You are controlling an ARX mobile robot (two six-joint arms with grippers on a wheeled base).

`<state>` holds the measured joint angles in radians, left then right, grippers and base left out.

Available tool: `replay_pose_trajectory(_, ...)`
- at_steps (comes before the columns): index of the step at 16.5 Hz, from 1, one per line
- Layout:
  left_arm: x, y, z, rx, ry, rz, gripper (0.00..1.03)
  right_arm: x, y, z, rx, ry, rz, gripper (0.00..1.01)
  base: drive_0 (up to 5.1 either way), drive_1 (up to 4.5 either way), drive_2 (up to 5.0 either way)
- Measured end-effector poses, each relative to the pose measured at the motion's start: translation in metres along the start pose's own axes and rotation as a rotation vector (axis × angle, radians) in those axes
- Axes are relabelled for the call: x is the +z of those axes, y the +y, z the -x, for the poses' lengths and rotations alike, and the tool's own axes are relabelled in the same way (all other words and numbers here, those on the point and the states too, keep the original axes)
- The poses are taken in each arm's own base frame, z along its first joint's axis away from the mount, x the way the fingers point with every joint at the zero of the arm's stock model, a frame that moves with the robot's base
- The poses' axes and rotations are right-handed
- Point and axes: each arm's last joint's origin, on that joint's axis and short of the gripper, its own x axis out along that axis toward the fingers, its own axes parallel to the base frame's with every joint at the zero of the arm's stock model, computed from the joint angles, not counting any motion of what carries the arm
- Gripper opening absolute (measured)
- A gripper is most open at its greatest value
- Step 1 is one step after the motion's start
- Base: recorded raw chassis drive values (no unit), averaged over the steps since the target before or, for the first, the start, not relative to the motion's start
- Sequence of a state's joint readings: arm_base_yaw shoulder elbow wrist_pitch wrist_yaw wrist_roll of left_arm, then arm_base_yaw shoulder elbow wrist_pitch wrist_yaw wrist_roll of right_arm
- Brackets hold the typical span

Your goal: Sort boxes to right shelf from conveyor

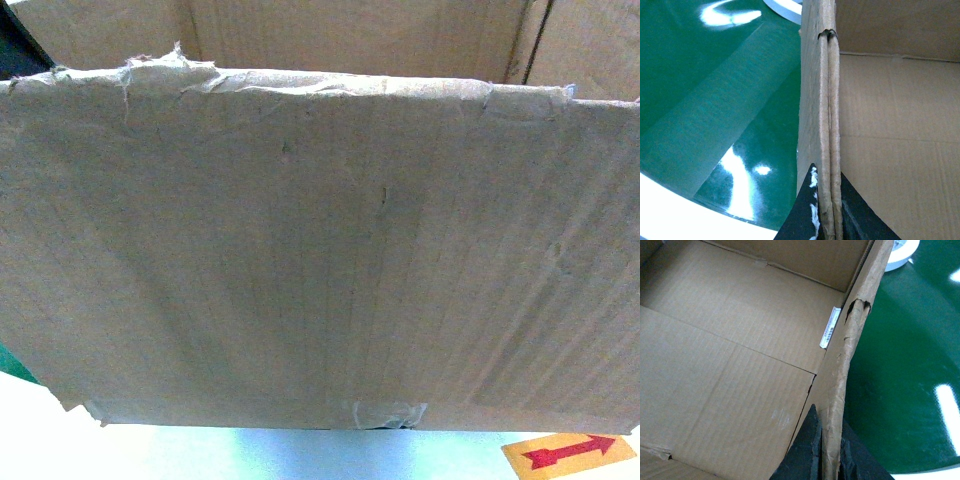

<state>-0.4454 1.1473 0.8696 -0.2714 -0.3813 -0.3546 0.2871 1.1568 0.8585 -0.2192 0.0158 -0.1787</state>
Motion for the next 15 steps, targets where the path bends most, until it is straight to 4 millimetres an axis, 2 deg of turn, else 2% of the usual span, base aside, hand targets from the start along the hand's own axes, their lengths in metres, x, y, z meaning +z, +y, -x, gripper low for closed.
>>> replay_pose_trajectory(15, -0.0002, -0.0001, -0.0005, 0.001, 0.002, -0.001, 0.02, 0.0001, 0.0000, 0.0000, 0.000, -0.002, 0.003, 0.02, -1.5, -1.46, -1.5)
